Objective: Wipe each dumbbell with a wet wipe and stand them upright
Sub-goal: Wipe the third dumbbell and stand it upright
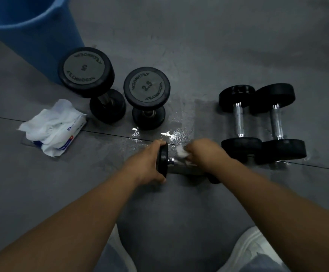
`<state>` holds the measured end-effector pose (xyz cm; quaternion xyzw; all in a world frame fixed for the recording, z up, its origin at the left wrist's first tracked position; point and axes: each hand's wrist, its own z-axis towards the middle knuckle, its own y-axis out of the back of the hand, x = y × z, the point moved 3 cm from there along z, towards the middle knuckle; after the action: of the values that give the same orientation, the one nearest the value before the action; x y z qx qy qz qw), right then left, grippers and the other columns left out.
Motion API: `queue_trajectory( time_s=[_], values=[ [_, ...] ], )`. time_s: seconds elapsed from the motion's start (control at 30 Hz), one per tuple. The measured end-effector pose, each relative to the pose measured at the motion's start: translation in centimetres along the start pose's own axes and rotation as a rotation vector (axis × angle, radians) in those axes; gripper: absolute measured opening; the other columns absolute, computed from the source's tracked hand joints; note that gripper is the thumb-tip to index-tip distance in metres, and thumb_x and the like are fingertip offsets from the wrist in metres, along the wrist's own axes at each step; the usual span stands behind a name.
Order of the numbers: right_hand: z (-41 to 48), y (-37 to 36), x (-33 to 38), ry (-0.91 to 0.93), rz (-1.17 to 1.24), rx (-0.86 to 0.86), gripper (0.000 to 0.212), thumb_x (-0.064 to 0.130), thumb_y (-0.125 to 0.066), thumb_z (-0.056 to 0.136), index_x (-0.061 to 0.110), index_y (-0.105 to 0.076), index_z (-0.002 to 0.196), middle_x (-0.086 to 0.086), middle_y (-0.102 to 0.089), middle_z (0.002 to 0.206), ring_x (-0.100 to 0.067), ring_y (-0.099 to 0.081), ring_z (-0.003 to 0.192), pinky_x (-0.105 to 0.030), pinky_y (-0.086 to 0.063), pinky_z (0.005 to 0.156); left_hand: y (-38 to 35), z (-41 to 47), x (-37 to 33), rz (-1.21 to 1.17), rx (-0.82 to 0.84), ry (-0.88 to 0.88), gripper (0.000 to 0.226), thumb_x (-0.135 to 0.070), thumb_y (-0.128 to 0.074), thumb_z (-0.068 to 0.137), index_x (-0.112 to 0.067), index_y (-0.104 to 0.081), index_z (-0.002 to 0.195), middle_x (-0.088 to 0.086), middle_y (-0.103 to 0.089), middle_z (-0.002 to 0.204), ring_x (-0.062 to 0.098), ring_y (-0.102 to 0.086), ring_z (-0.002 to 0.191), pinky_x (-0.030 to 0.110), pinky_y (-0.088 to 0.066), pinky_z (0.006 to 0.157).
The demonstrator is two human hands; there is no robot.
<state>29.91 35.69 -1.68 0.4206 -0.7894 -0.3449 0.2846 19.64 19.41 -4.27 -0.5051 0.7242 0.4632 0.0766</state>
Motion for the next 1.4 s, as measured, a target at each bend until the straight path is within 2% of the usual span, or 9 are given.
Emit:
queue_trajectory(
  time_s=[0.13,0.3,0.37,0.47,0.53,0.83,1.07,1.27,1.4],
  values=[
    [-1.6,-2.3,0.1,0.048,-0.238,0.009,0.031,0.035,-0.051,0.087,0.027,-0.056,0.117,-0.006,-0.067,0.102,-0.026,-0.065,0.095,-0.031,-0.044,0.081,0.2,0.2,0.1,0.002,0.015,0.006,0.115,-0.039,-0.092,0.044,-0.049,-0.018,0.132,-0.007,-0.045,0.146,0.021,-0.061,0.107,0.041,-0.050,0.095],
    [-1.0,-0.6,0.0,0.011,-0.263,-0.059,0.016,0.033,-0.057,0.082,0.021,-0.053,0.072,-0.002,-0.066,0.087,-0.023,-0.064,0.088,-0.030,-0.039,0.081,-0.1,0.0,0.2,0.001,-0.001,0.005,0.115,-0.036,-0.092,0.047,-0.050,-0.016,0.132,-0.008,-0.044,0.147,0.021,-0.060,0.108,0.039,-0.049,0.095],
    [-1.7,-1.1,-0.4,-0.017,-0.329,-0.088,0.008,0.031,-0.056,0.080,0.024,-0.060,0.082,-0.001,-0.068,0.091,-0.021,-0.062,0.092,-0.034,-0.033,0.094,0.1,0.2,0.1,0.004,0.005,-0.002,0.115,-0.036,-0.092,0.047,-0.048,-0.017,0.133,-0.006,-0.045,0.147,0.021,-0.061,0.108,0.039,-0.050,0.095],
    [-2.3,-2.7,0.0,-0.034,-0.410,-0.081,0.025,0.023,-0.050,0.087,0.023,-0.060,0.109,-0.002,-0.069,0.097,-0.022,-0.060,0.095,-0.042,-0.022,0.108,0.1,0.2,0.0,-0.001,0.015,-0.003,0.116,-0.036,-0.094,0.047,-0.045,-0.019,0.136,-0.006,-0.042,0.149,0.021,-0.059,0.113,0.039,-0.048,0.098],
    [-2.0,-2.1,0.0,0.010,-0.418,-0.057,0.021,0.026,-0.050,0.089,0.022,-0.063,0.105,-0.002,-0.069,0.100,-0.022,-0.061,0.098,-0.042,-0.016,0.112,0.0,0.1,0.1,-0.020,0.011,-0.009,0.117,-0.035,-0.094,0.047,-0.045,-0.020,0.137,-0.005,-0.040,0.151,0.021,-0.058,0.116,0.040,-0.047,0.100],
    [-1.8,-2.6,-1.7,-0.035,-0.445,-0.025,0.028,0.033,-0.050,0.088,0.025,-0.064,0.111,0.000,-0.067,0.109,-0.021,-0.047,0.120,-0.052,-0.002,0.115,0.1,-0.1,0.0,-0.012,0.014,-0.006,0.116,-0.034,-0.093,0.049,-0.043,-0.021,0.138,-0.006,-0.041,0.149,0.020,-0.057,0.113,0.038,-0.048,0.098],
    [-2.5,-2.8,-2.5,0.006,-0.431,-0.093,0.036,0.043,-0.058,0.081,0.024,-0.060,0.112,0.004,-0.065,0.112,-0.021,-0.043,0.124,-0.054,-0.007,0.113,0.4,0.3,0.1,-0.007,0.014,0.001,0.116,-0.036,-0.093,0.047,-0.045,-0.020,0.136,-0.005,-0.045,0.146,0.021,-0.055,0.115,0.039,-0.048,0.098],
    [-2.2,-2.6,-0.8,0.085,-0.338,-0.226,0.012,0.032,-0.057,0.083,0.025,-0.063,0.091,0.001,-0.067,0.093,-0.020,-0.056,0.107,-0.046,-0.003,0.114,-0.3,0.0,0.5,-0.043,0.003,-0.026,0.116,-0.035,-0.092,0.049,-0.049,-0.017,0.136,-0.010,-0.038,0.151,0.021,-0.056,0.117,0.039,-0.048,0.100],
    [-2.4,-3.6,-1.8,-0.042,-0.346,-0.144,0.029,0.043,-0.056,0.084,0.027,-0.060,0.108,0.006,-0.067,0.106,-0.019,-0.044,0.123,-0.053,0.000,0.114,-0.9,-0.6,0.6,-0.089,0.002,-0.036,0.126,-0.034,-0.090,0.059,-0.042,-0.003,0.150,-0.007,-0.026,0.158,0.019,-0.046,0.132,0.034,-0.041,0.108]
  ],
)
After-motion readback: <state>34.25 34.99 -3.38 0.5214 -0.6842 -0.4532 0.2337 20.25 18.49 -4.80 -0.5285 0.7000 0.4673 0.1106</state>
